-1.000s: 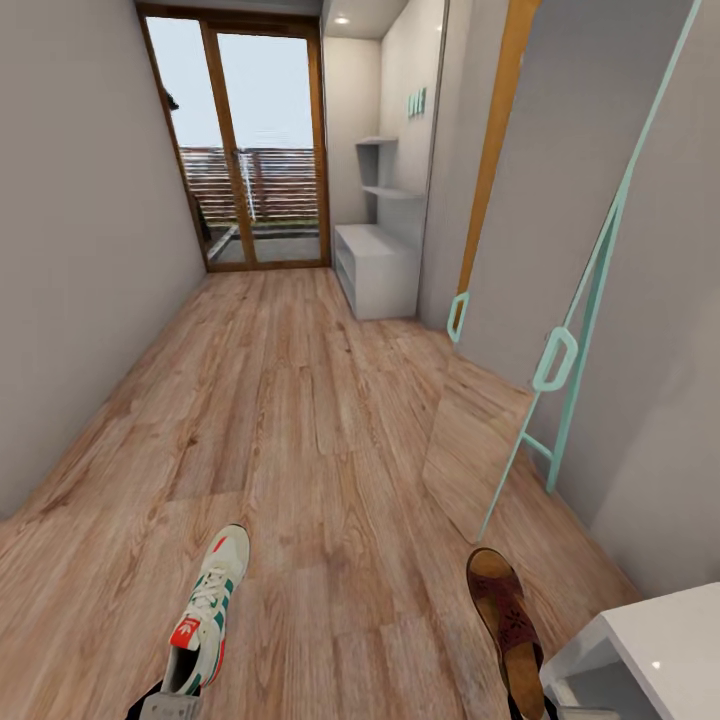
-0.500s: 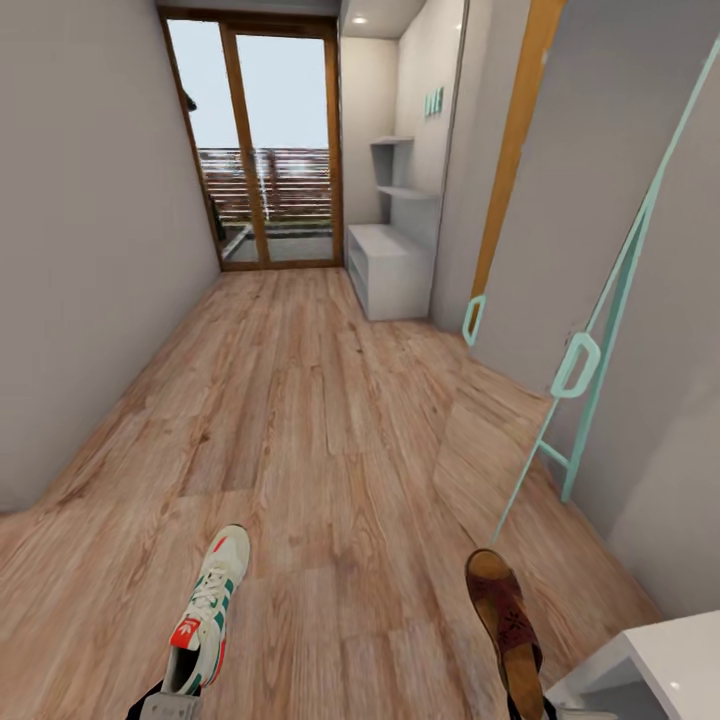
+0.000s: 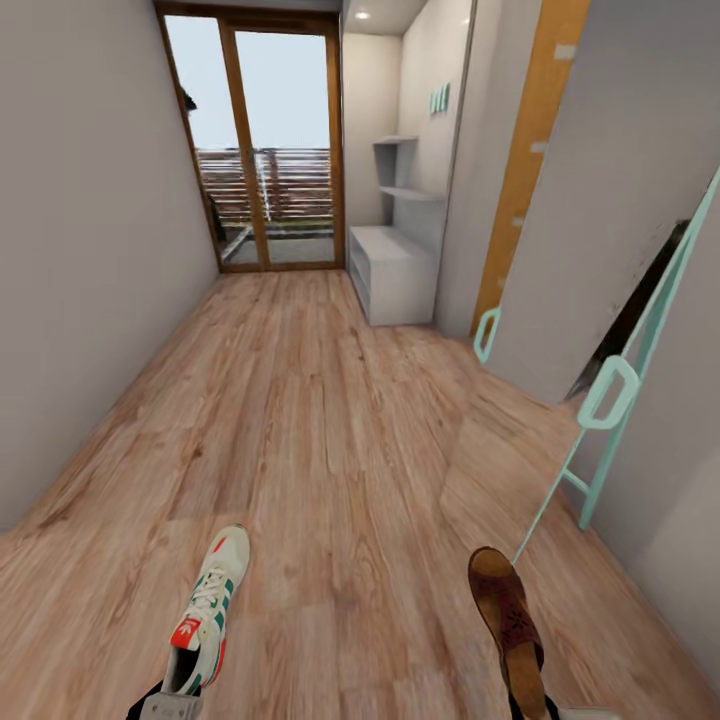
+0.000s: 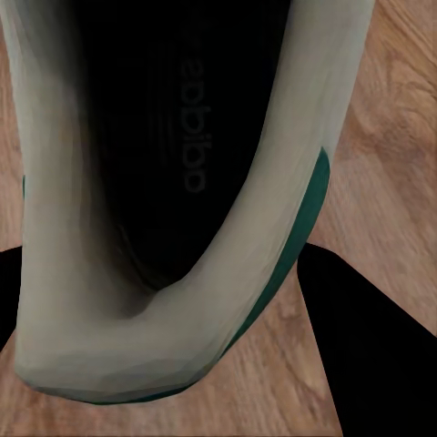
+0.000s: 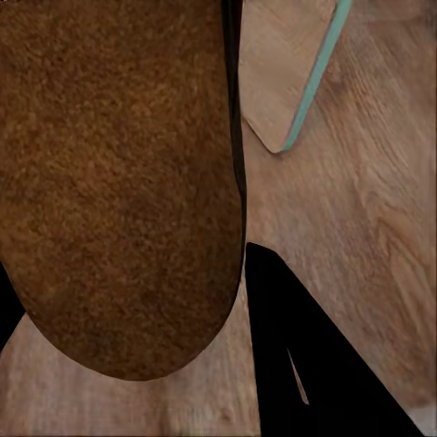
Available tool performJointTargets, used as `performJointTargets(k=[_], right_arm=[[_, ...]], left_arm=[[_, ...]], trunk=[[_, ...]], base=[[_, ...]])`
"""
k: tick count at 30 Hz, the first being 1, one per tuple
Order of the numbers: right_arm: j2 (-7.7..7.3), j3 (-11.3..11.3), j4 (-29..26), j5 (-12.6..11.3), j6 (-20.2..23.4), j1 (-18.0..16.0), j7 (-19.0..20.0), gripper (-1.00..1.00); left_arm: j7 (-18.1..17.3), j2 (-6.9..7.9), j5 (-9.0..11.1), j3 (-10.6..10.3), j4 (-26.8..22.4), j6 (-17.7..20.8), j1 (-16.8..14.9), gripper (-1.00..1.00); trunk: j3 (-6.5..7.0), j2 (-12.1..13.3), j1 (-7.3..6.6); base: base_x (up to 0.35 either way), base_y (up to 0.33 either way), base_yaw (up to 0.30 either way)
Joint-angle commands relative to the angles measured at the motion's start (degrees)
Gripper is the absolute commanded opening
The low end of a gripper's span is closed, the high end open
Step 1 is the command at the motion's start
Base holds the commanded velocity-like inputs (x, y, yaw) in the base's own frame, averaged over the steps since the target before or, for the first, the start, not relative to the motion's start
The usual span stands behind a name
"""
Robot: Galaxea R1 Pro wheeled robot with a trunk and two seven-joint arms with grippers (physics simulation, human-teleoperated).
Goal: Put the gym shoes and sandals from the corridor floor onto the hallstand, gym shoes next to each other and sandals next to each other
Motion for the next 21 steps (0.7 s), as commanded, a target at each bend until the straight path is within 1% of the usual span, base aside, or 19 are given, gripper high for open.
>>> performJointTargets(k=[1, 21], right_arm=[[0.09, -0.3, -0.1, 0.4, -0.1, 0.0, 0.4, -1.0], [0.09, -0.3, -0.1, 0.4, -0.1, 0.0, 0.4, -1.0]], left_arm=[[-0.5, 0.02, 0.5, 0.0, 0.0, -0.1, 0.0, -1.0], [-0.5, 0.02, 0.5, 0.0, 0.0, -0.1, 0.0, -1.0]], trunk=[[-0.04, 0.0, 0.03], [-0.04, 0.0, 0.03]], base=[[0.337, 0.0, 0.0], [0.338, 0.0, 0.0]])
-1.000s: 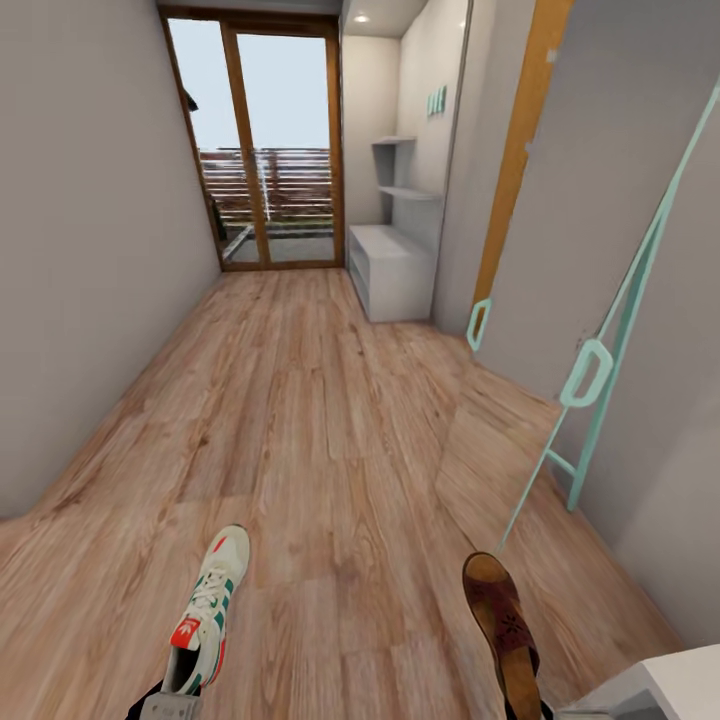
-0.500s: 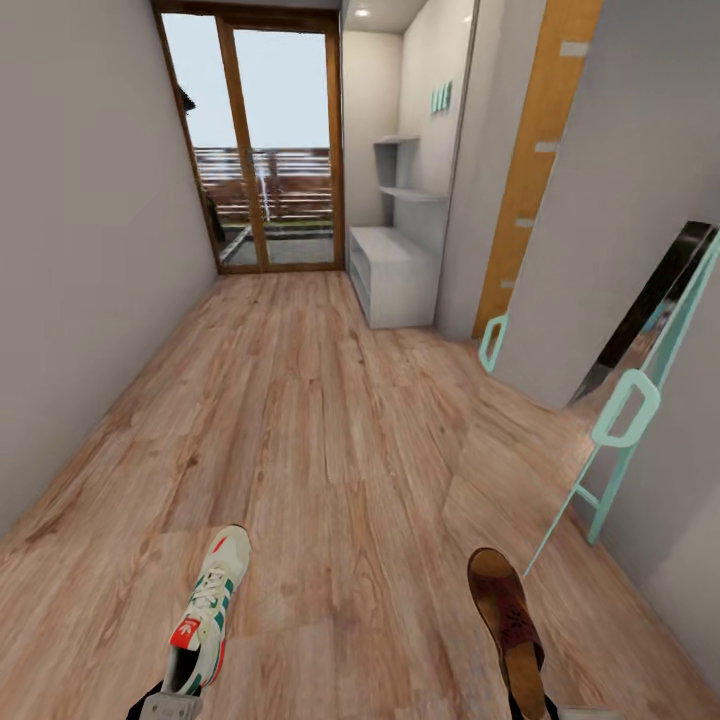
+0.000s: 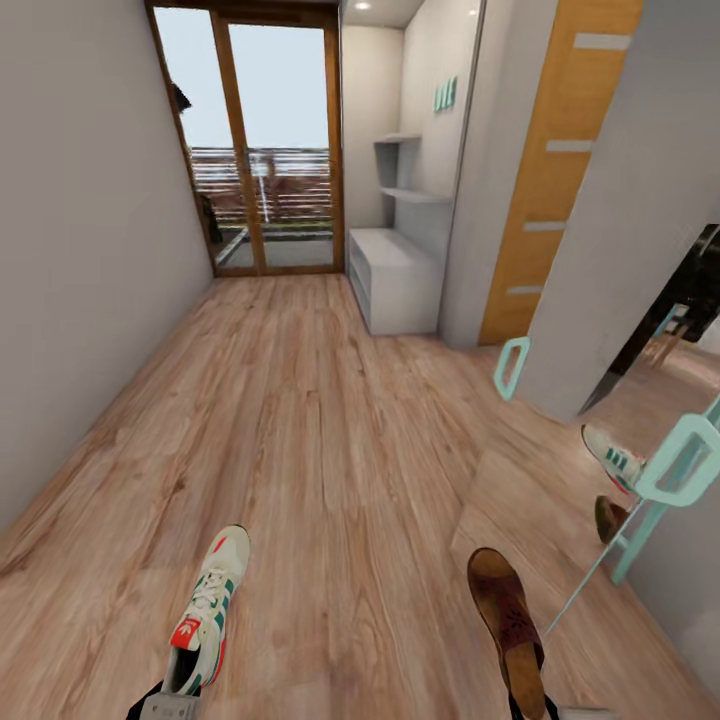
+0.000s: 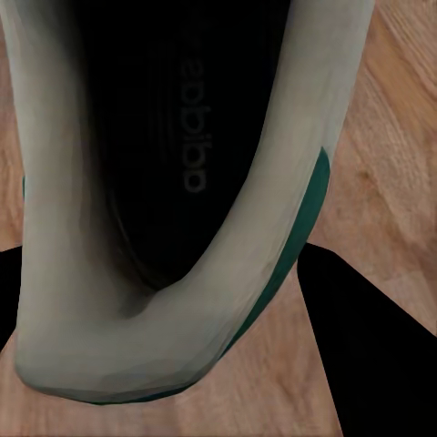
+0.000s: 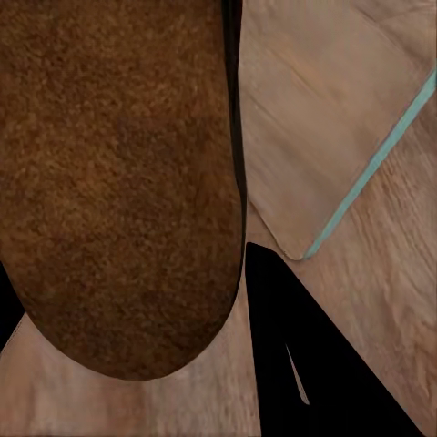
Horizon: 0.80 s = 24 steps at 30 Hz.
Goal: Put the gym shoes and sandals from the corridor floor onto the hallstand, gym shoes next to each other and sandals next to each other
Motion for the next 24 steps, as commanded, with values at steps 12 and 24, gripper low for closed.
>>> performJointTargets(k=[12, 24], right_arm=[[0.08, -0.3, -0.1, 0.1, -0.1, 0.0, 0.4, -1.0], [0.08, -0.3, -0.1, 0.1, -0.1, 0.0, 0.4, -1.0]], left_arm=[[-0.5, 0.02, 0.5, 0.0, 0.0, 0.0, -0.1, -1.0], [-0.5, 0.02, 0.5, 0.0, 0.0, -0.1, 0.0, -1.0]], trunk=[[-0.04, 0.0, 0.03], [-0.04, 0.0, 0.03]], base=[[0.338, 0.0, 0.094], [0.339, 0.0, 0.265]])
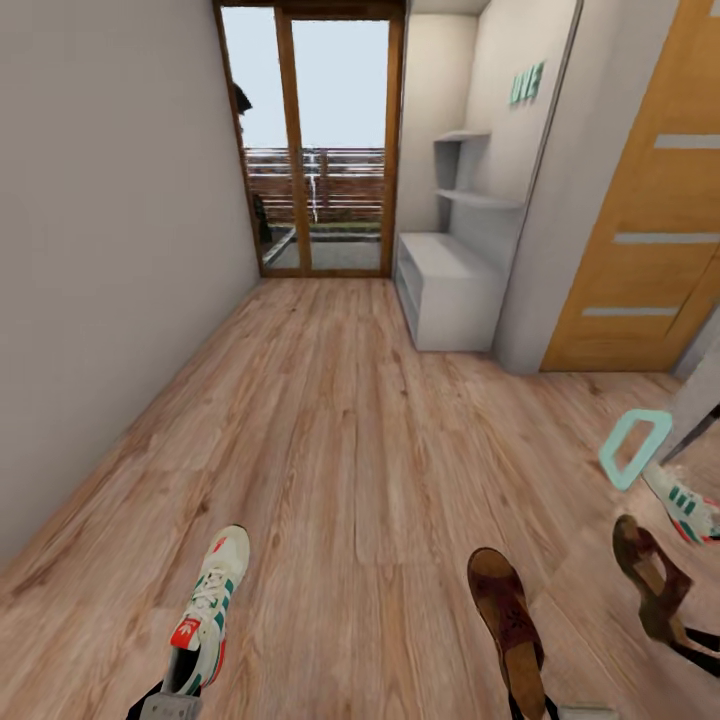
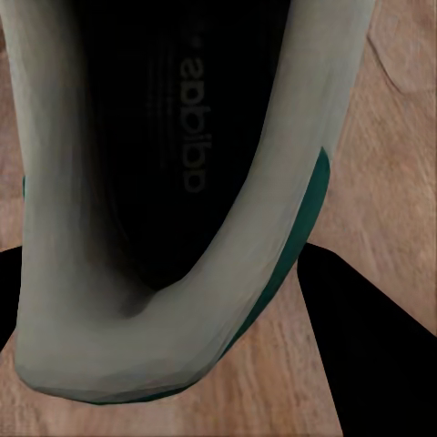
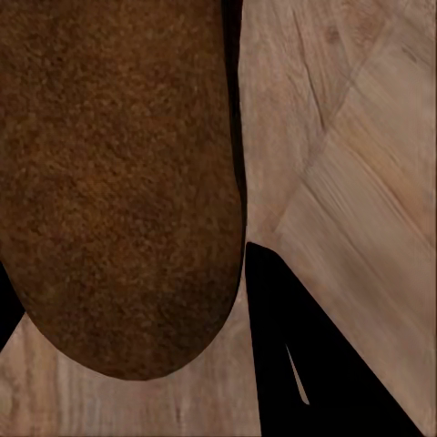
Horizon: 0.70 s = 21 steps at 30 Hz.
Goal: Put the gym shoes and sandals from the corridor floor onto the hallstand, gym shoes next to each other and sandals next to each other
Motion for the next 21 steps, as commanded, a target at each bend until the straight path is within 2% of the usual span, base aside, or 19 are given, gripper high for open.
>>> performJointTargets(k=[1, 21], right_arm=[[0.08, -0.3, -0.1, 0.1, -0.1, 0.0, 0.4, -1.0], [0.08, -0.3, -0.2, 0.1, -0.1, 0.0, 0.4, -1.0]], left_arm=[[-0.5, 0.01, 0.5, 0.0, 0.1, -0.1, 0.0, -1.0], [-0.5, 0.01, 0.5, 0.0, 0.1, 0.0, -0.1, -1.0]], trunk=[[-0.04, 0.0, 0.03], [-0.04, 0.0, 0.03]], base=[[0.339, 0.0, 0.276], [0.339, 0.0, 0.276]])
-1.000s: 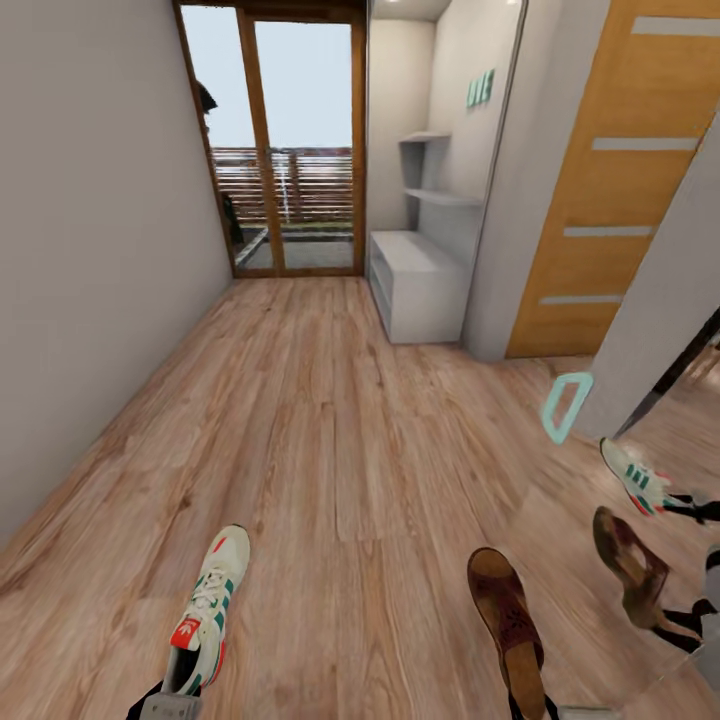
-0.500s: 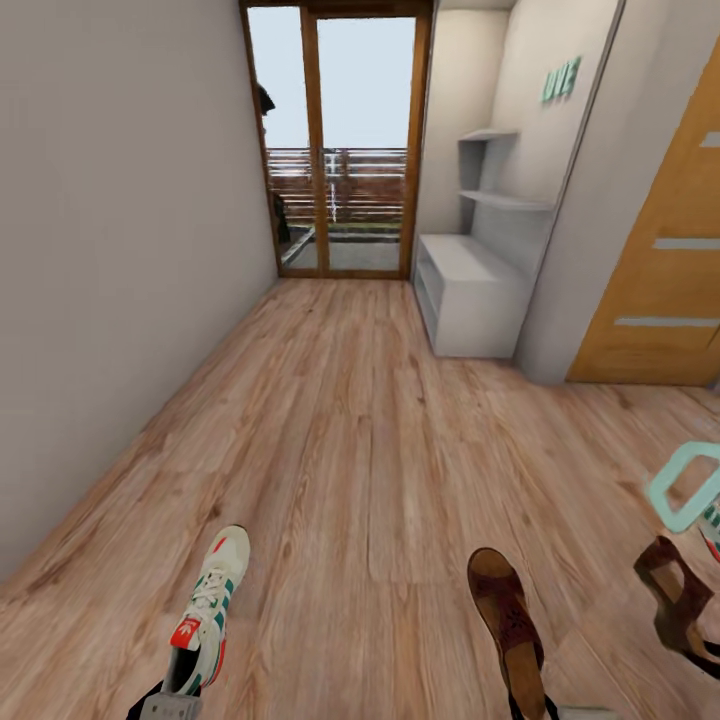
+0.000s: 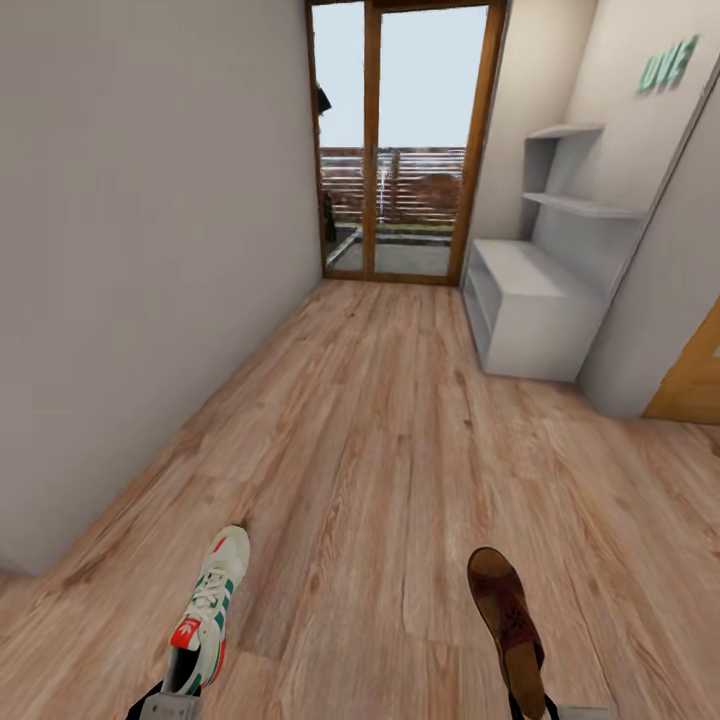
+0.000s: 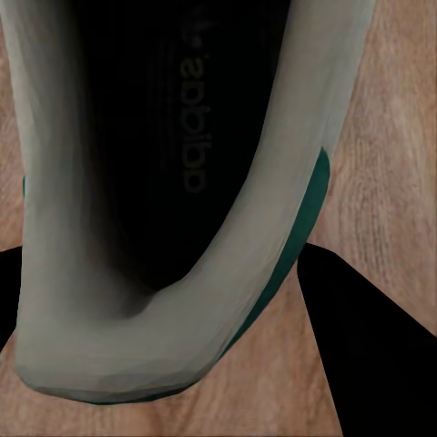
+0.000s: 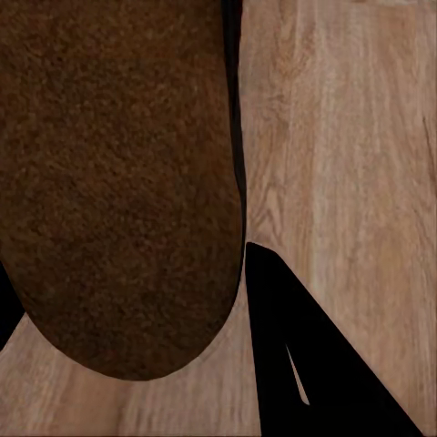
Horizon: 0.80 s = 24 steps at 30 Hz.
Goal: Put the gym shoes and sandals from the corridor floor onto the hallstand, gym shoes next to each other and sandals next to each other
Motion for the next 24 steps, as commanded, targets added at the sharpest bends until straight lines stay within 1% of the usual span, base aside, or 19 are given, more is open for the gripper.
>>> performJointTargets(k=[1, 8, 24], right_arm=[[0.08, -0.3, -0.1, 0.1, -0.1, 0.0, 0.4, -1.0], [0.08, -0.3, -0.1, 0.1, -0.1, 0.0, 0.4, -1.0], [0.08, -0.5, -0.1, 0.1, -0.1, 0.0, 0.4, -1.0]], left_arm=[[-0.5, 0.01, 0.5, 0.0, 0.1, -0.1, 0.0, -1.0], [-0.5, 0.01, 0.5, 0.0, 0.1, -0.1, 0.0, -1.0], [-0.5, 0.01, 0.5, 0.0, 0.1, -0.1, 0.0, -1.0]], trunk=[[-0.04, 0.0, 0.03], [-0.04, 0.0, 0.03], [-0.04, 0.0, 0.03]], base=[[0.339, 0.0, 0.277], [0.339, 0.0, 0.257], [0.339, 0.0, 0.013]])
